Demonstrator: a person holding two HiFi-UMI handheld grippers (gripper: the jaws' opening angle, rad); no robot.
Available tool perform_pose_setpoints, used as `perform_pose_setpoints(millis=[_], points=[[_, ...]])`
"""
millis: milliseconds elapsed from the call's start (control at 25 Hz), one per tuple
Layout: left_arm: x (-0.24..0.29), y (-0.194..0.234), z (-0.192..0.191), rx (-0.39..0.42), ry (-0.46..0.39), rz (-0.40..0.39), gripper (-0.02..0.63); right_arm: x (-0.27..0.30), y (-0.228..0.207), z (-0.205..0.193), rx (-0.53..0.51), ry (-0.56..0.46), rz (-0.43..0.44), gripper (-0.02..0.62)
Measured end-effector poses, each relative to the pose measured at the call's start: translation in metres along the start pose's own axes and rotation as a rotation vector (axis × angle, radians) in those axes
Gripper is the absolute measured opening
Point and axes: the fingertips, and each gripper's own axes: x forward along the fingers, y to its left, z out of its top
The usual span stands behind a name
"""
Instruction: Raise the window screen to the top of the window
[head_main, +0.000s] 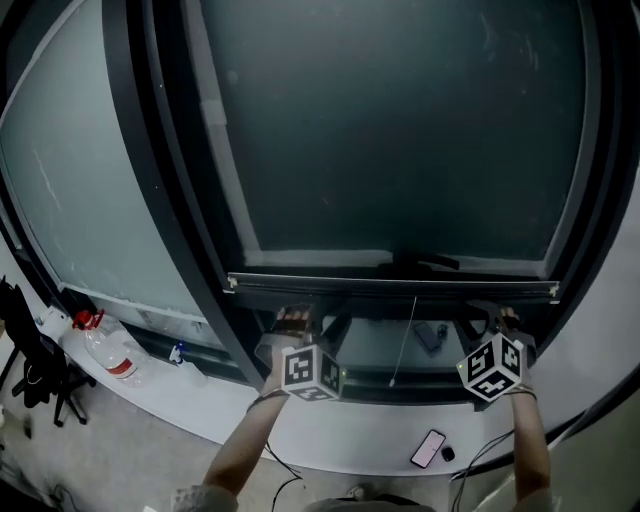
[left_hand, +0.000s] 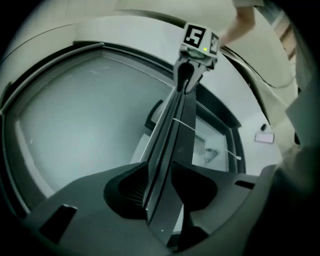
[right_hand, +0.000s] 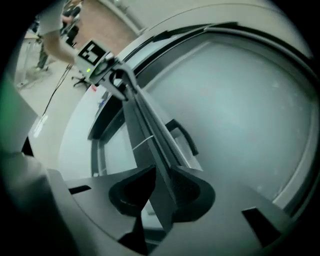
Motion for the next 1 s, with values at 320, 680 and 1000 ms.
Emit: perform_pose_setpoints(millis=[320, 680, 1000], points=[[0.015, 0.008, -0.013, 0.078, 0.079, -0.089, 0.123, 0.019, -0.012, -0.03, -0.273, 0.176, 0.13, 0.074], [0.034, 0.011, -0.039, 0.178, 0.224, -0.173, 0.104, 0.034, -0.019, -0.034, -0.351, 0.226, 0.184, 0.041], [0.033, 0.014, -0.041, 0.109, 0.255, -0.304, 0.075, 0.032, -0.021, -0.036, -0.318, 0.216, 0.228, 0.032]])
